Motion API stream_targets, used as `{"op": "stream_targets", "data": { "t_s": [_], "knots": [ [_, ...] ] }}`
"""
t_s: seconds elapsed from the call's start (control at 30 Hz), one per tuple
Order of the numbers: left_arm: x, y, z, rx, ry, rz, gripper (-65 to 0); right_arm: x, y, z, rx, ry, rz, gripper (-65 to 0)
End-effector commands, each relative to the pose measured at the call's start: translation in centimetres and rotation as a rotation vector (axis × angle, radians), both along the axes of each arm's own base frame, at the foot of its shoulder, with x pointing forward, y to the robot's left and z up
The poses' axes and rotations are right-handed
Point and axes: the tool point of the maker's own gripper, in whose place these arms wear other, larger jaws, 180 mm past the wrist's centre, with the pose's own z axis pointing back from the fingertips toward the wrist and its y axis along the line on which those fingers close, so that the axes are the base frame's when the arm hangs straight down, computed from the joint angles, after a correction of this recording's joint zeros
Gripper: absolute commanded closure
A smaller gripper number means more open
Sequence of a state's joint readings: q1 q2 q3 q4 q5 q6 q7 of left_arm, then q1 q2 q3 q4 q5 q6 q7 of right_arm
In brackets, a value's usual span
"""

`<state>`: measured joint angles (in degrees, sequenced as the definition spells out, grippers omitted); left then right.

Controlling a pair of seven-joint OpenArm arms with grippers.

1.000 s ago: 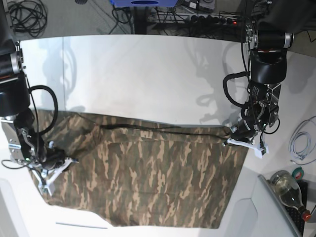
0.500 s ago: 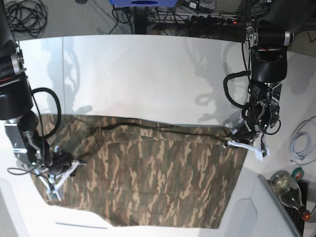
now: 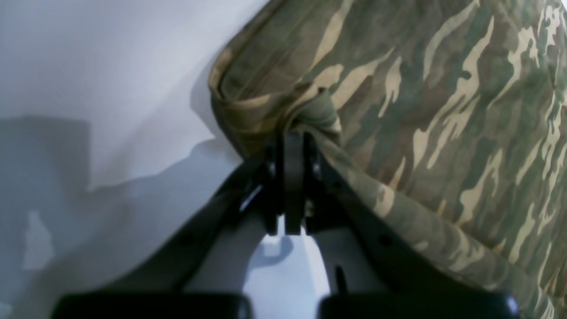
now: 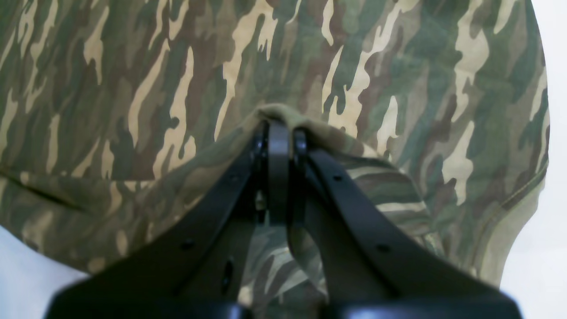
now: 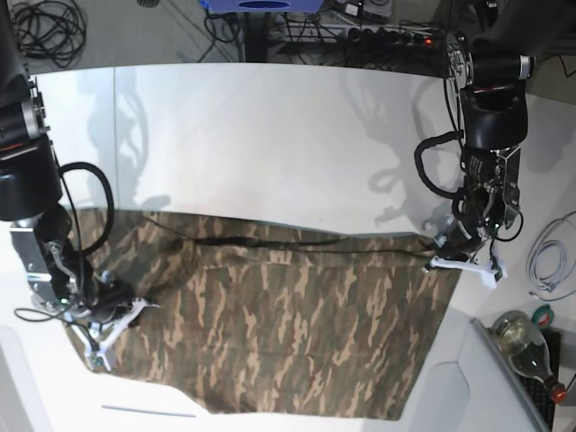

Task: Layout the t-shirt on the table in an organized manner, then fold the t-shirt properly
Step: 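Drag the grasped shirt edge with both grippers across the table, then release the shirt and raise both grippers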

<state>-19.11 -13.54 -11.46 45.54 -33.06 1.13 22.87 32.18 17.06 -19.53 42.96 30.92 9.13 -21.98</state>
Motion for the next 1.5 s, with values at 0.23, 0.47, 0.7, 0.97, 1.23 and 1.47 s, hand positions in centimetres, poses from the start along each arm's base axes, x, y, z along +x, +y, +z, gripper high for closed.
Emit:
{"op": "stream_targets", "data": {
  "t_s": [0.23,0.47,0.7,0.97,1.23,1.47],
  "knots": [
    [2.7,-0.6,2.5,-0.02,-0.085,0.008,-5.4,2.2,-0.9,2.7,0.002,-0.084,-0.048,-34.7],
    [5.7,-1.8,3.7,-0.113,-0.12,0.068,-53.6,1.3,-0.8,1.9,0.01,-0.087,-0.044,-41.7],
    [8.3,-3.3,5.2,-0.121,-0.129,0.028,-55.0,-1.5,-0.7,3.4,0.076,-0.159,-0.059,-41.7],
    [11.3,-3.8,8.2,-0.119,-0.204,0.033,-54.8,-5.4,-0.7,6.5,0.148,-0.195,-0.098,-41.7],
    [4.6,3.0,8.3,0.077,-0.253,0.034,-54.6,-11.9,-6.4,7.4,0.253,-0.272,-0.416,-41.9],
    [-6.2,6.2,5.2,0.213,-0.216,0.033,-54.6,-17.1,-9.2,3.8,0.33,-0.216,-0.659,-42.5]
  ]
}}
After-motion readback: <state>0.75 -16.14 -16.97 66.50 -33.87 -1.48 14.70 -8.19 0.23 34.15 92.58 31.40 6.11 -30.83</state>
